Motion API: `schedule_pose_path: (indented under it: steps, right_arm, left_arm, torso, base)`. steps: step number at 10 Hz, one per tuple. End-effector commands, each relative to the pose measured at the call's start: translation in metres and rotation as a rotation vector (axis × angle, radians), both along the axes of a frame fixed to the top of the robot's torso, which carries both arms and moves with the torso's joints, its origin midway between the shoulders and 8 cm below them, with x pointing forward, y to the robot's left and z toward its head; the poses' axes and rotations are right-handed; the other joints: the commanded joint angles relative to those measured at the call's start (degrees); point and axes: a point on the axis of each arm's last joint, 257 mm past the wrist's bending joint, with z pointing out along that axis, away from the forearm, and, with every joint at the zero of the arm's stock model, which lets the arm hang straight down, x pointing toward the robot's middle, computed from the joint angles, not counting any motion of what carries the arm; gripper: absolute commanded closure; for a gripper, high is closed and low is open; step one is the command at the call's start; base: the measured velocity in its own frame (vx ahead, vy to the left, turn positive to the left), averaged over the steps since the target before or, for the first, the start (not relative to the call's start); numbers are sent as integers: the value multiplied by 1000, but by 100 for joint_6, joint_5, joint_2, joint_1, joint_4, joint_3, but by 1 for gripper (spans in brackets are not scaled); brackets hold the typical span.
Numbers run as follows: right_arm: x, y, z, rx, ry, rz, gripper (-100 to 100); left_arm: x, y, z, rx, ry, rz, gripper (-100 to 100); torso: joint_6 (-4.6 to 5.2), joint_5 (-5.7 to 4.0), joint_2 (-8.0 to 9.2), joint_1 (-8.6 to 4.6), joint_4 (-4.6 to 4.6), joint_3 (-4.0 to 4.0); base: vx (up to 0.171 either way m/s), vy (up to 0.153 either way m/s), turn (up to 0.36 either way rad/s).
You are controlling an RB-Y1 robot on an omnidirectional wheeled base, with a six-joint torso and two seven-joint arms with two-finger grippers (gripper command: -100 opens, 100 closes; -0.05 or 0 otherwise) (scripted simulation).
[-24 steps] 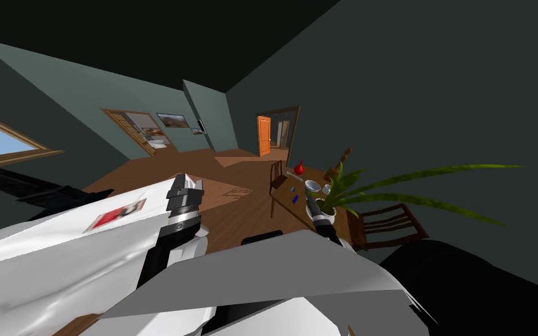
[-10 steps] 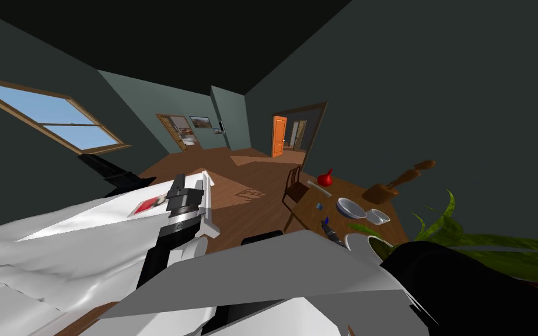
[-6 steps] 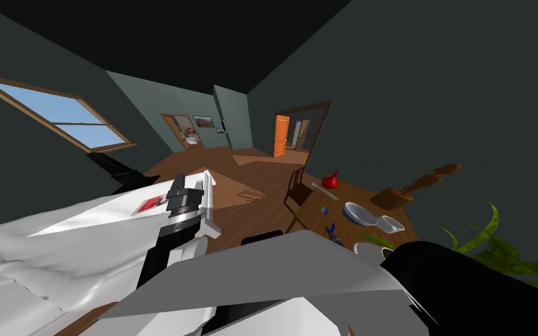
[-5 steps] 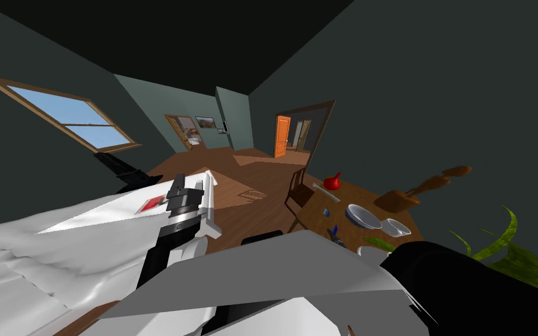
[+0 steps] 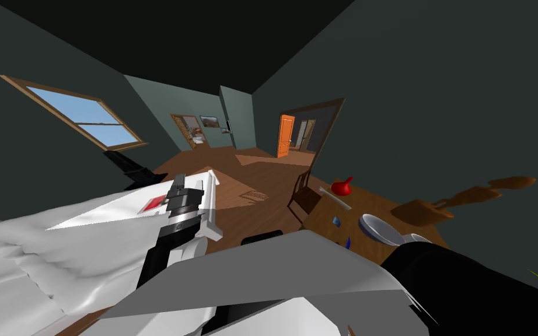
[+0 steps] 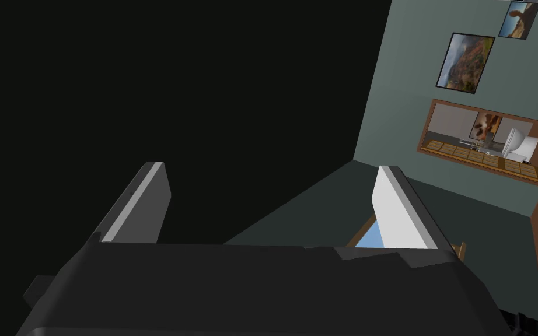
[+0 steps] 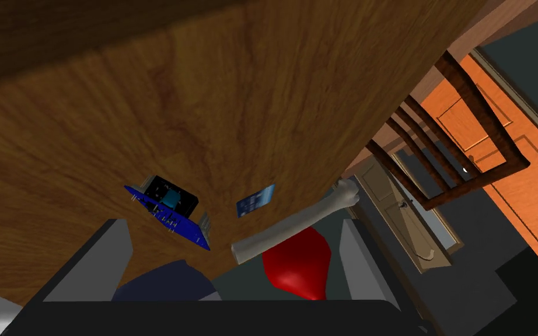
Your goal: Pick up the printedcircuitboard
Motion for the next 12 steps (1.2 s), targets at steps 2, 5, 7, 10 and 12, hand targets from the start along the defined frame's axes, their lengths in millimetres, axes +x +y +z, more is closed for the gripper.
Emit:
schedule_pose_path:
  steps: [2, 5, 7, 10, 12]
  right_arm:
    - [-44, -11, -14, -8, 96, -34, -100]
    - [-85, -19, -23, -15, 183, -65, -100]
    - [-126, -24, -30, -19, 269, -95, -100]
    - [-155, -28, -33, -25, 335, -114, -100]
    - [-203, -28, -38, -21, 430, -150, -100]
  left_arm:
    - [0, 0, 0, 0, 0, 0, 0]
    - [0, 0, 0, 0, 0, 0, 0]
    - [0, 0, 0, 0, 0, 0, 0]
    - [0, 0, 0, 0, 0, 0, 0]
    - [0, 0, 0, 0, 0, 0, 0]
  torso:
    - [-3, 1, -12, 3, -1, -5]
    - [-3, 1, -32, 3, -5, -17]
    - [-3, 1, -49, 6, -9, -27]
    - [1, 2, 2, 8, 0, 1]
    - [0, 1, -26, 4, -5, -14]
  base:
    - [102, 12, 126]
    - [114, 6, 69]
    - [161, 13, 95]
    - [54, 8, 41]
    - [144, -3, 78]
